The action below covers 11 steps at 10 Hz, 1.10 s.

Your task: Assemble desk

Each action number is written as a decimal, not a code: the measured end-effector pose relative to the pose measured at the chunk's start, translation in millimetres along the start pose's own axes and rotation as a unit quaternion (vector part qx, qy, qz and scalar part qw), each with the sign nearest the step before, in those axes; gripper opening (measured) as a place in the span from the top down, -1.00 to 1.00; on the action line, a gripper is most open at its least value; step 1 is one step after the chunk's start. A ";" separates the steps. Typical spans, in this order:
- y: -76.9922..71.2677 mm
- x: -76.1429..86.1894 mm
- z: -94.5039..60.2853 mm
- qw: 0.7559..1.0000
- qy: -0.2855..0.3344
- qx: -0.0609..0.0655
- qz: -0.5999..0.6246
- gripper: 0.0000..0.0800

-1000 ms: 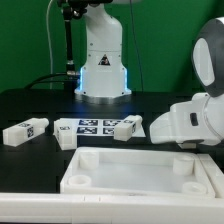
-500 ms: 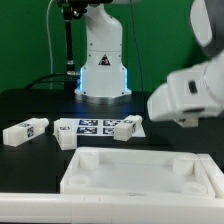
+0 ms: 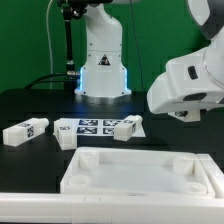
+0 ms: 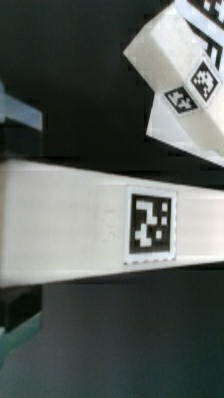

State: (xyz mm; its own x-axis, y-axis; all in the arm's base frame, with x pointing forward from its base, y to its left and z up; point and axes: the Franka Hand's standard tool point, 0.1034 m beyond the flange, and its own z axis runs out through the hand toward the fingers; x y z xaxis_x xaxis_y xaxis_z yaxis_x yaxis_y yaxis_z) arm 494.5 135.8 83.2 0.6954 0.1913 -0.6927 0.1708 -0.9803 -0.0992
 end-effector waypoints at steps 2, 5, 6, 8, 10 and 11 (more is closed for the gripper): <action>12.0 -9.6 -44.4 0.998 0.055 0.004 -0.001 0.26; 15.6 -3.4 -61.7 0.988 0.153 0.000 0.004 0.26; 16.0 1.4 -64.7 0.982 0.190 -0.002 0.004 0.26; 18.0 7.4 -73.9 0.966 0.257 -0.008 -0.002 0.26; 28.7 8.4 -104.6 0.948 0.317 -0.012 -0.017 0.26; 32.0 8.6 -116.6 0.936 0.351 -0.015 -0.016 0.26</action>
Offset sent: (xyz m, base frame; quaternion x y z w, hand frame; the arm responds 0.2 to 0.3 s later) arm 0.0090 -0.0027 0.0135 0.0080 0.1632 -0.0005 0.9866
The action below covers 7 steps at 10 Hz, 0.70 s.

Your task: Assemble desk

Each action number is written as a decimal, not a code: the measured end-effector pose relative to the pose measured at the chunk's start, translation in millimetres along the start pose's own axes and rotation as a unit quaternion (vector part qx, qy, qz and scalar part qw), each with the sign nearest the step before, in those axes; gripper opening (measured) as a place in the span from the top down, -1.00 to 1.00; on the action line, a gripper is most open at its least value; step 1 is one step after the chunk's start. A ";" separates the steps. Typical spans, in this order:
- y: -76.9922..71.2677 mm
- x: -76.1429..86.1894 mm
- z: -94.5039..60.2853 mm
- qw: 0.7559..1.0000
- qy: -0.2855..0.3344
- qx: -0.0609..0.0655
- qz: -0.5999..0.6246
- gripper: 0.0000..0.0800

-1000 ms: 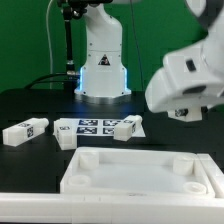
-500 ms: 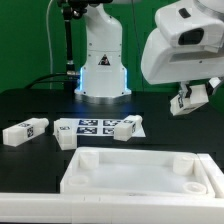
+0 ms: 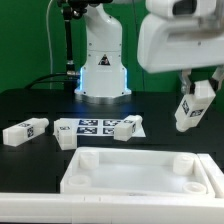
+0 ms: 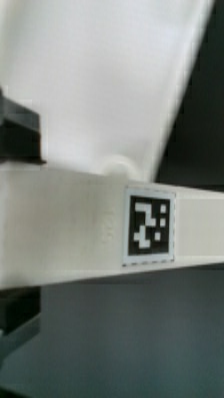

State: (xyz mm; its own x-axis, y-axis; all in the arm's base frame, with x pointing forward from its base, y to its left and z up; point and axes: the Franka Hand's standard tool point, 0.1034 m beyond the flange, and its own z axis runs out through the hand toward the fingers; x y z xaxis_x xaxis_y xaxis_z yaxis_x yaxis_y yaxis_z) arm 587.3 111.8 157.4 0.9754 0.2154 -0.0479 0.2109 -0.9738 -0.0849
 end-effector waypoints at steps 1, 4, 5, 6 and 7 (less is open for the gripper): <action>0.5 1.6 2.2 1.000 0.030 -0.004 0.000 0.26; 5.1 9.0 3.2 0.991 0.133 -0.017 -0.005 0.26; 10.8 16.1 -1.0 0.985 0.167 -0.024 -0.020 0.26; 18.9 23.2 -12.6 0.983 0.181 -0.030 -0.031 0.26; 26.0 33.1 -24.3 0.977 0.205 -0.036 -0.039 0.26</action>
Offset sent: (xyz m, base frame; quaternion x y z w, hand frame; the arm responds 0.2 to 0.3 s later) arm 0.0000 0.0000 0.0000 0.0000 0.1296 0.0000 0.9916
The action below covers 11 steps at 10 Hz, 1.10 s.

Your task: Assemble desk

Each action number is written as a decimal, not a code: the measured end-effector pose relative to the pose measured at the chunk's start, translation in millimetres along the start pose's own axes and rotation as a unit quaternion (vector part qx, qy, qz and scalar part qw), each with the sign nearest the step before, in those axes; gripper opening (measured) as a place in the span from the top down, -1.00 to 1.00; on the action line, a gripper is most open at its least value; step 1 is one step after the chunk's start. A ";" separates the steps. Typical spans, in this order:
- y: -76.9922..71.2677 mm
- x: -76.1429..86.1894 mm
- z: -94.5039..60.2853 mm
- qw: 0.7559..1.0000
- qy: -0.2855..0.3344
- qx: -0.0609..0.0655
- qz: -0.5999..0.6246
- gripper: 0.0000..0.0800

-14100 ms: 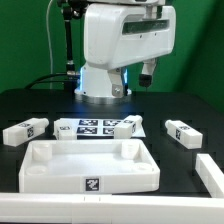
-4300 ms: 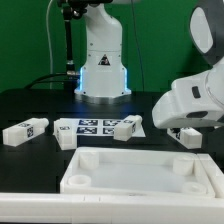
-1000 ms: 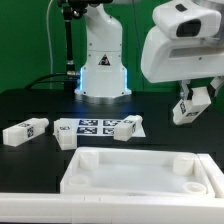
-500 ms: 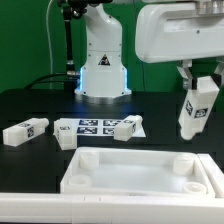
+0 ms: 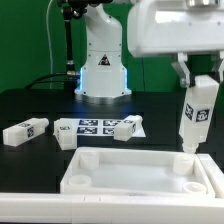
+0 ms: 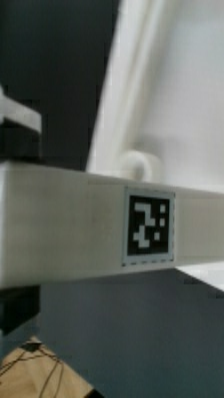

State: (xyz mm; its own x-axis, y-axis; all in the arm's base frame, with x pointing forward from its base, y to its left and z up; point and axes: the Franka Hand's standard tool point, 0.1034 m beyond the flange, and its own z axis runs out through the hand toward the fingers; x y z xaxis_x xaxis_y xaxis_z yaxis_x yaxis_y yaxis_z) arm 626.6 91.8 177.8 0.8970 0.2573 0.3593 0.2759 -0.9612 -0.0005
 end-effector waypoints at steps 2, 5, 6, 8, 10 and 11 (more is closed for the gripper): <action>-0.2 1.6 0.0 1.000 -0.005 0.002 -0.002 0.26; 2.0 3.5 1.0 1.000 0.008 -0.002 -0.003 0.26; 5.3 10.1 0.5 1.000 0.015 -0.003 -0.012 0.26; 12.1 27.2 3.3 0.997 0.060 -0.015 -0.037 0.26; 10.7 29.2 4.7 0.997 0.059 -0.014 -0.041 0.26; 10.6 28.7 5.2 0.997 0.058 -0.014 -0.041 0.26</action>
Offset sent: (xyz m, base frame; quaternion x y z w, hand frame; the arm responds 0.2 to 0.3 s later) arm 0.0000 0.0000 0.0000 0.0000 0.0000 0.0000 1.0000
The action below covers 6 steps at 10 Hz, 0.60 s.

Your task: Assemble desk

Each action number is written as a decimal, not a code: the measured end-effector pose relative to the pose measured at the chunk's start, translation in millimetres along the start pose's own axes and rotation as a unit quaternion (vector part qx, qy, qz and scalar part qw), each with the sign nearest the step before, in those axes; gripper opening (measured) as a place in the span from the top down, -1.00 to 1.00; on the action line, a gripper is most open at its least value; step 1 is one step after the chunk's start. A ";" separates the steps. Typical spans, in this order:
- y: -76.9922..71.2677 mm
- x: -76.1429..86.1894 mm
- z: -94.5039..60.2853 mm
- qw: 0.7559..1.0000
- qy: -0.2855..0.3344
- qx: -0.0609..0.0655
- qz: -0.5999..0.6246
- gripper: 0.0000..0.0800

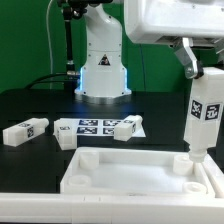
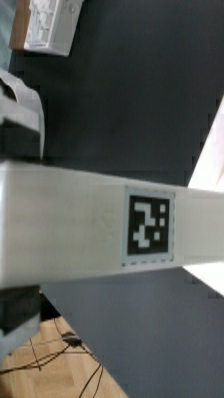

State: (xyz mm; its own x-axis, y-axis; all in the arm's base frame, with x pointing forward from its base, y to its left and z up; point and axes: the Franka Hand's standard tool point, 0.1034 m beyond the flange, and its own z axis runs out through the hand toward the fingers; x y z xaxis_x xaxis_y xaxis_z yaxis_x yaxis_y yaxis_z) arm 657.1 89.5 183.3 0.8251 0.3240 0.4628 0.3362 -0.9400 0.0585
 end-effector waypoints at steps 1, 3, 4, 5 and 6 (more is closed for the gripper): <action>0.0 -0.5 0.7 1.000 -0.001 0.000 0.000 0.26; 2.2 4.4 10.5 1.000 0.000 0.001 -0.002 0.26; 2.8 6.4 15.0 1.000 0.001 0.002 -0.002 0.26; 2.9 5.8 19.2 1.000 0.000 0.002 -0.001 0.26; 3.4 3.8 26.1 1.000 -0.002 0.003 -0.001 0.26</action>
Offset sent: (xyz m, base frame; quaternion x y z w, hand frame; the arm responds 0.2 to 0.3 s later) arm 0.0258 -0.0019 -0.0059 -0.0188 0.0123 -0.0371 0.9991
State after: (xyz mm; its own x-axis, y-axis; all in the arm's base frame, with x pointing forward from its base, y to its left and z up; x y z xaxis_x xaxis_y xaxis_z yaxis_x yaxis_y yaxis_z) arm 673.3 90.4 162.2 0.8259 0.3272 0.4591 0.3416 -0.9383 0.0542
